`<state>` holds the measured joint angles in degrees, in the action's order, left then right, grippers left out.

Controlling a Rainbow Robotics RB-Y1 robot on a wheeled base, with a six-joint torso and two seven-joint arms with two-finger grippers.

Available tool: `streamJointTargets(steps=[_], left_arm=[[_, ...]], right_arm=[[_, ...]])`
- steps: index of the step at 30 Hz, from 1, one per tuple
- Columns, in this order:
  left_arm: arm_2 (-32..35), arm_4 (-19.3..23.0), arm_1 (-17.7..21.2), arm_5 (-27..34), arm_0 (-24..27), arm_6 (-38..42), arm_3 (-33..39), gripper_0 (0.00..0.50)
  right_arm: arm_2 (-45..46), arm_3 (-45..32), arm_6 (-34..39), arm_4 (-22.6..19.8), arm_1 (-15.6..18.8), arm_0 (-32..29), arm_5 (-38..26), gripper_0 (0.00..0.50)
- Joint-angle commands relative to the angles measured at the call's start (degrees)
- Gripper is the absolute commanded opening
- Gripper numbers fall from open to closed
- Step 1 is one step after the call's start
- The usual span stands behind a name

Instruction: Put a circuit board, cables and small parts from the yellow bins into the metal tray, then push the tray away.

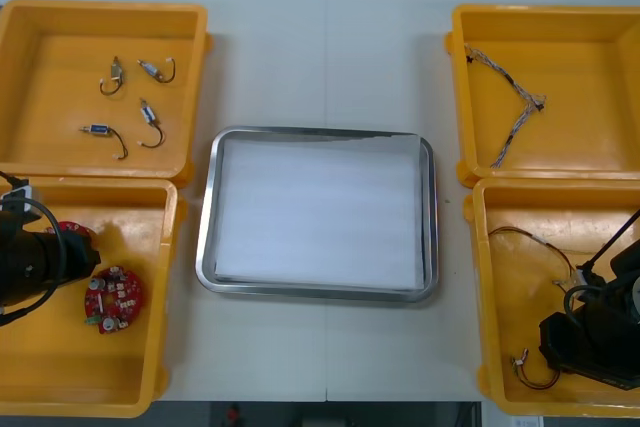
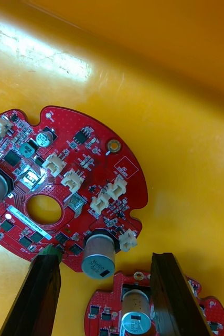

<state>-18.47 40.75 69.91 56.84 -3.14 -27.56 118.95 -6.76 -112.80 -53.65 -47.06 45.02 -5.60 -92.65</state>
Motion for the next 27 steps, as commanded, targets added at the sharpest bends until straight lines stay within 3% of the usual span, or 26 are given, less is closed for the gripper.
streamJointTargets(steps=[1, 13, 27], left_arm=[[-1.13, -0.93, -0.48, -0.59, 1.65, 4.27, -0.12, 0.5], [-1.13, -2.51, -0.48, -0.59, 2.35, 4.27, 0.14, 0.5], [-2.36, -4.45, -0.48, -0.06, 2.53, 2.25, 0.76, 0.498]], right_arm=[[-0.88, 0.04, 1.97, 0.66, -0.55, 0.85, -0.69, 0.0], [0.52, -0.22, 1.88, -0.05, -0.55, 5.16, -5.61, 0.0], [7.2, -7.52, 0.82, -1.98, -0.46, 8.41, -14.23, 0.0]])
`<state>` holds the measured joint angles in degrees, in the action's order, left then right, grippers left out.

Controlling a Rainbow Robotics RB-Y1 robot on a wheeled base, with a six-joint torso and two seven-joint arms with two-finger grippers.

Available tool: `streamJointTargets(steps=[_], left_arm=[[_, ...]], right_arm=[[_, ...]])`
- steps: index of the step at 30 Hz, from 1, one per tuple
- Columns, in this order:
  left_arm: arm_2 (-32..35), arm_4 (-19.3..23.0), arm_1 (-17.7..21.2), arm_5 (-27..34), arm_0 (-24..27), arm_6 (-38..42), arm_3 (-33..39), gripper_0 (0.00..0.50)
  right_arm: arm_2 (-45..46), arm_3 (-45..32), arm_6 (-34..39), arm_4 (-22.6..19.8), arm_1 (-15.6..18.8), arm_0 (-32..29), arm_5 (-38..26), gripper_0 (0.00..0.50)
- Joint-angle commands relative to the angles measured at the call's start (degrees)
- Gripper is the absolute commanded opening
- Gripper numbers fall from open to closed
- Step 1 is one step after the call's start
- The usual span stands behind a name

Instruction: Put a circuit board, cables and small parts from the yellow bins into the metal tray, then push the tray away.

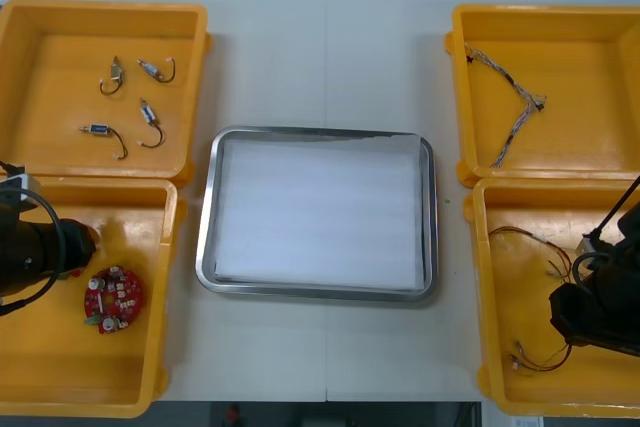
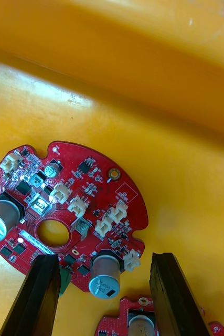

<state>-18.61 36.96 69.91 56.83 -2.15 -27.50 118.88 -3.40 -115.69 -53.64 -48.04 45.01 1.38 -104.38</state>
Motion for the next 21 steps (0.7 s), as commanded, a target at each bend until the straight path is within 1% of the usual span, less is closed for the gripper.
streamJointTargets(steps=[1, 5, 12, 18, 21], left_arm=[[-2.31, -0.66, -0.48, 0.04, 1.45, 2.19, 0.82, 0.497], [-2.66, -0.57, -0.48, -0.05, 1.54, 1.4, 0.82, 0.498], [-2.66, -0.84, -0.92, -0.05, 1.63, -0.01, 0.82, 0.498], [-2.66, -2.68, -0.92, -0.05, 1.8, -1.24, 0.91, 0.496], [-2.66, -3.56, -1.01, -0.05, 1.8, -2.2, 0.91, 0.496]], right_arm=[[4.1, -5.16, 0.81, -1.09, -0.45, 1.52, -2.84, 0.0], [6.65, -8.94, 0.37, -1.62, -0.45, 2.14, -5.62, 0.0], [10.61, -14.65, -0.33, -2.14, -0.36, 3.37, -5.62, 0.0], [12.81, -18.78, -1.47, -2.67, 1.14, 4.16, -5.62, 0.0], [13.07, -20.45, -1.91, -3.02, 2.72, 4.86, -5.62, 0.0]])
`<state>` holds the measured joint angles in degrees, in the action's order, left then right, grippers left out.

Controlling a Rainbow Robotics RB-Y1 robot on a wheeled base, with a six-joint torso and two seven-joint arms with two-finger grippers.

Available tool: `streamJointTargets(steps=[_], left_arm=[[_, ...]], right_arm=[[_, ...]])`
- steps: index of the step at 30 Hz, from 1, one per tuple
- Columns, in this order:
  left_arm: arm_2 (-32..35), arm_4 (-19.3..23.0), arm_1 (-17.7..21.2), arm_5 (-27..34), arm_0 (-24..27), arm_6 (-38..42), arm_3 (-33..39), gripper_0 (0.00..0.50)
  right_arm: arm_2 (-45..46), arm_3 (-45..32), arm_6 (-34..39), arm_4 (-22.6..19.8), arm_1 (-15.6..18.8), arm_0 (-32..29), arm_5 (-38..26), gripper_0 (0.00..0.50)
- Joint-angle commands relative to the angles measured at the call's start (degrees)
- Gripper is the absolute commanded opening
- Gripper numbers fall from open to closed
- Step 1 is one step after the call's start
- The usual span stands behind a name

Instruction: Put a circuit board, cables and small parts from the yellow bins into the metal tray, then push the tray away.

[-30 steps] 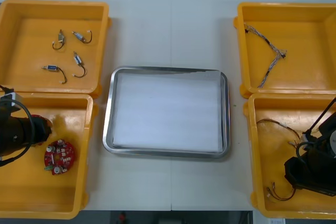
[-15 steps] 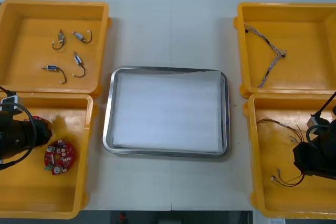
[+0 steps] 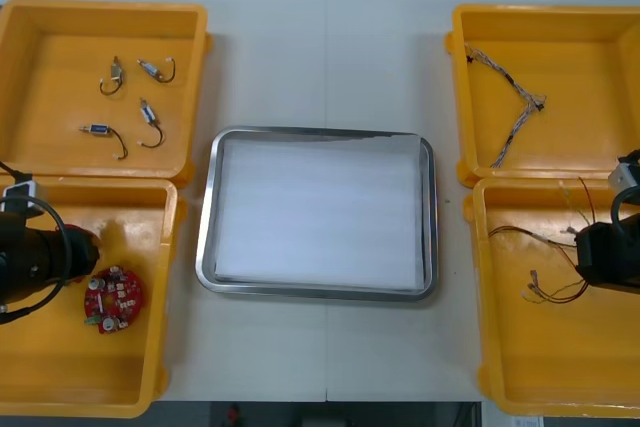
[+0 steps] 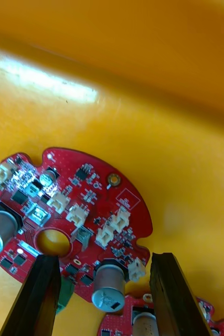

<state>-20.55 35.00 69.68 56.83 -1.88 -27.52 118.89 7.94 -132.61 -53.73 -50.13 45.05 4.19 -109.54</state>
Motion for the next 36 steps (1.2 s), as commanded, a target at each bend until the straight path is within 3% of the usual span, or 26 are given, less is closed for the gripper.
streamJointTargets(steps=[1, 15, 29, 36], left_arm=[[-0.72, -1.69, -0.69, -0.06, 1.53, -2.62, 0.91, 0.498], [-0.8, 2.09, -0.69, 0.65, 1.7, -3.59, 0.82, 0.497], [-0.72, 2.61, -0.95, 0.91, 1.7, -0.95, 0.82, 0.487], [-0.72, 2.7, -1.92, 1.0, 2.32, -0.34, 0.82, 0.479]], right_arm=[[1.73, -3.8, -1.9, -1.02, 3.2, 2.14, -0.46, 0.0], [2.08, -5.38, -4.37, -8.67, 10.5, 9.61, -0.46, 0.0], [1.29, -3.45, -21.33, -11.39, 15.95, 17.43, -0.46, 0.0], [-1.17, -2.39, -24.93, -11.39, 17.35, 20.42, -0.46, 0.0]])
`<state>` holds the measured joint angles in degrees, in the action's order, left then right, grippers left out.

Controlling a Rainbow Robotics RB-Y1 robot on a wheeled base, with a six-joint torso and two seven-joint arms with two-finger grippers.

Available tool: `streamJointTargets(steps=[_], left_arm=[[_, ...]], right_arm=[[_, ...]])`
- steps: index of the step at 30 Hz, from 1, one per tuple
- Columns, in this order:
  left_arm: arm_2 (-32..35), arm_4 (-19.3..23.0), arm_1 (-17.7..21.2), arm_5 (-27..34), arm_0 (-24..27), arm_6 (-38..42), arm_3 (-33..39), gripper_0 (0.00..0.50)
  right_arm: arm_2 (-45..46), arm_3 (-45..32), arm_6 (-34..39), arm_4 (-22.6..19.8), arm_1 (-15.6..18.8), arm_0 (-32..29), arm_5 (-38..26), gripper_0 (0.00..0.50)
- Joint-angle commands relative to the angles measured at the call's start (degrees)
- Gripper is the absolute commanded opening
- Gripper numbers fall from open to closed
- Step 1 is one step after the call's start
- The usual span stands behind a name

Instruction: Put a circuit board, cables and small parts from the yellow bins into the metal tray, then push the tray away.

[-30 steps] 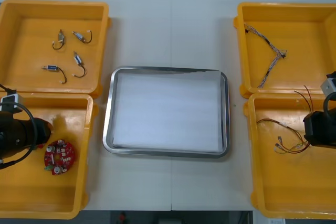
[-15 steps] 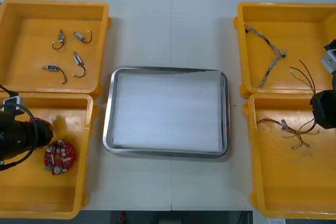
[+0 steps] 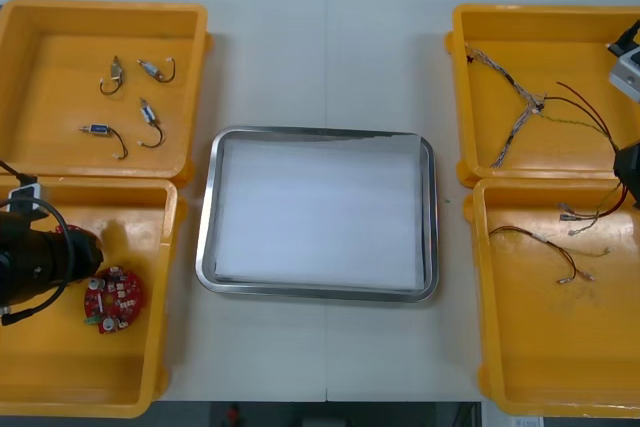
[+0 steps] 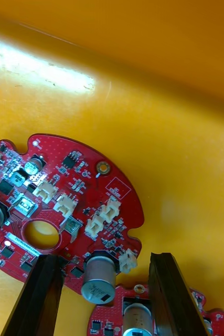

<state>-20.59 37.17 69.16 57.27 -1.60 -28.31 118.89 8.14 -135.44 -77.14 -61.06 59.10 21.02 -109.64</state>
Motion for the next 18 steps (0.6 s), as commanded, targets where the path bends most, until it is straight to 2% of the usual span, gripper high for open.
streamJointTargets(steps=[1, 15, 18], left_arm=[[-0.77, 0.54, -1.39, 0.47, 2.04, 0.62, 0.82, 0.477], [-0.77, 0.8, -1.66, 0.47, 2.13, 1.5, 0.56, 0.46], [-0.85, 0.8, -1.66, 0.56, 2.04, 1.41, 0.12, 0.416]], right_arm=[[-2.08, 0.44, -1.61, -0.38, 3.65, 4.11, -0.36, 0.0], [-4.36, 0.44, -1.17, -0.29, 4.26, 5.17, -0.36, 0.0], [-4.36, 0.44, -1.17, -0.29, 4.26, 5.17, -0.36, 0.0]])
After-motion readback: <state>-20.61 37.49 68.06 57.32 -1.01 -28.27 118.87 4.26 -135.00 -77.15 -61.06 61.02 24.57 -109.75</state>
